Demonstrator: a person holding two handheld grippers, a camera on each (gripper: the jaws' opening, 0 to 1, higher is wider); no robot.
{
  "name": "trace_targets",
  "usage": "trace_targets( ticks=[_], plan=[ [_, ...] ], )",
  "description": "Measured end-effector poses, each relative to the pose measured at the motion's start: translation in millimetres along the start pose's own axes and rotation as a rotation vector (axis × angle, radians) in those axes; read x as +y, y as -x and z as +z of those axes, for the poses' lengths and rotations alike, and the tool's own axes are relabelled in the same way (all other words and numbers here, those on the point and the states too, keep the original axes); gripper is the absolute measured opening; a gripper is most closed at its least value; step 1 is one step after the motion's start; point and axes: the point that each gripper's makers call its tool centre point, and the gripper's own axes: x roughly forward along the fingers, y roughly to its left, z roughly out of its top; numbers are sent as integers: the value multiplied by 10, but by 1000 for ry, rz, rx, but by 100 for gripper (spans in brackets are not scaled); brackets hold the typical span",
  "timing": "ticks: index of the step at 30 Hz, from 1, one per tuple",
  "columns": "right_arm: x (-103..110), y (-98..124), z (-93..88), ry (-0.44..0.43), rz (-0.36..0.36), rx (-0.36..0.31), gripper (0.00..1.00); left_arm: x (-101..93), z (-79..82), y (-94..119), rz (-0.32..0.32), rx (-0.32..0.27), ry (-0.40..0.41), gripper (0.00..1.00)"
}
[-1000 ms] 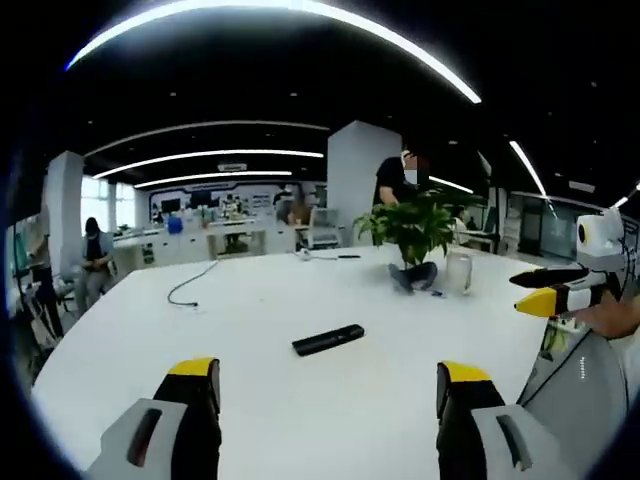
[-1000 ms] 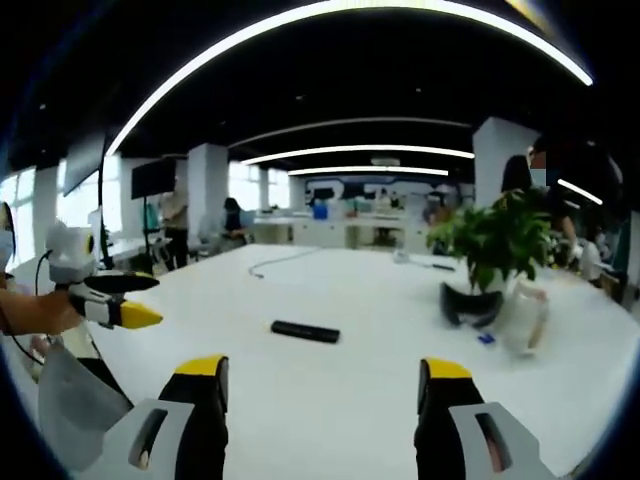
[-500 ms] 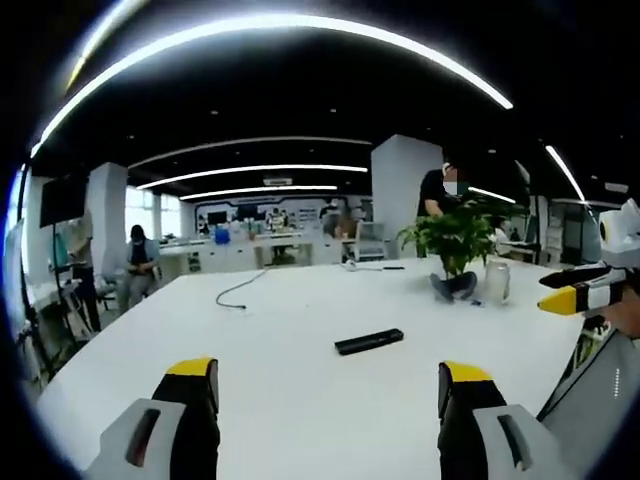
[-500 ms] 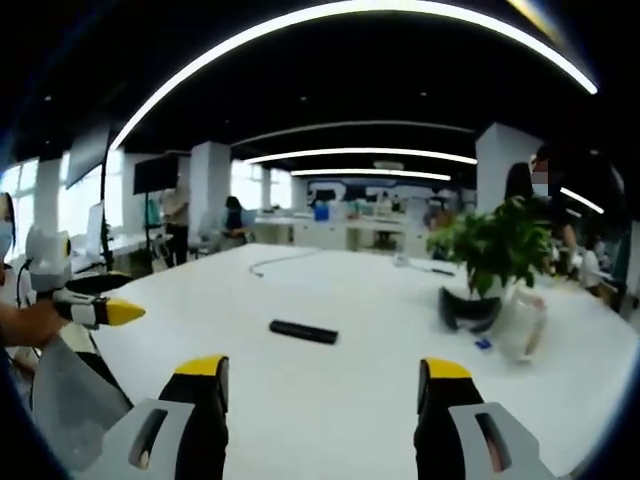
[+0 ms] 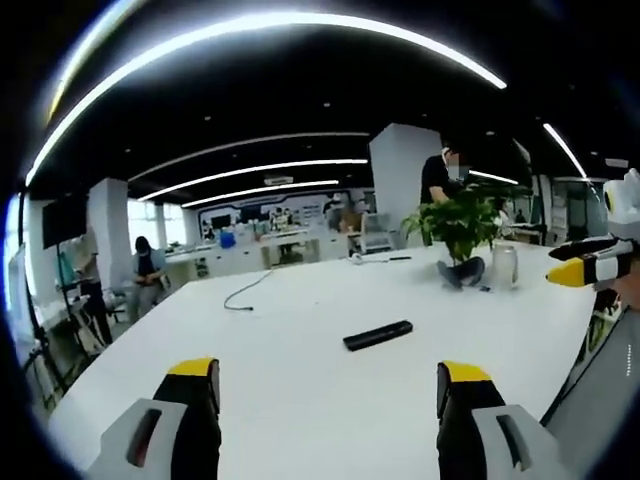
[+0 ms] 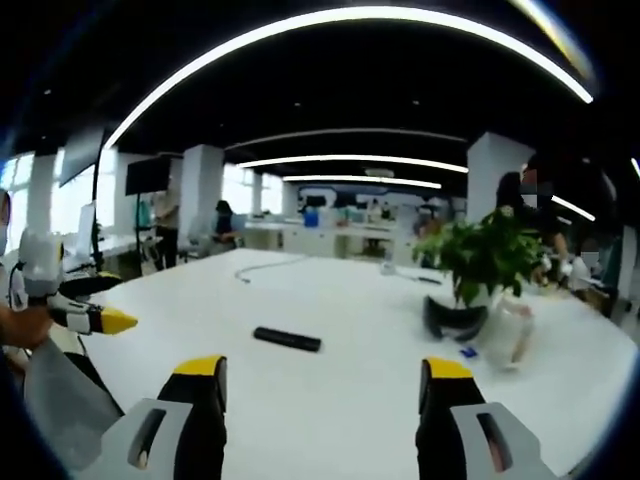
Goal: Press the specified remote control buttons in sequence, fully releasing each button before pressing the next.
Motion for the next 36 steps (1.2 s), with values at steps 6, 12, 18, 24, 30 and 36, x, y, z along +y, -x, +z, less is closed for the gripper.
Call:
trace_targets(
  ticks=[6,12,18,24,30,36],
  plan=[
    [-62,26,-1,-30,-22,-3,79,-23,-12,-24,1,14,-11,93],
    [-48,38,24,-36,-19,-11,78,-76,-54,-32,-24,42,-30,93],
    [-91,53,55,-64,-24,-29,78,-107,-52,-40,-33,46,-55,93],
    [-99,46,57,-52,-38,-31,78,-101,-64,-42,-31,52,-62,92],
    [-37,34,44,-51,-18,-23,77,-127,-132,-65,-60,83,-49,93],
    [20,34,36,-49,-3,-21,77,-138,-127,-42,-65,68,-80,94]
  ],
)
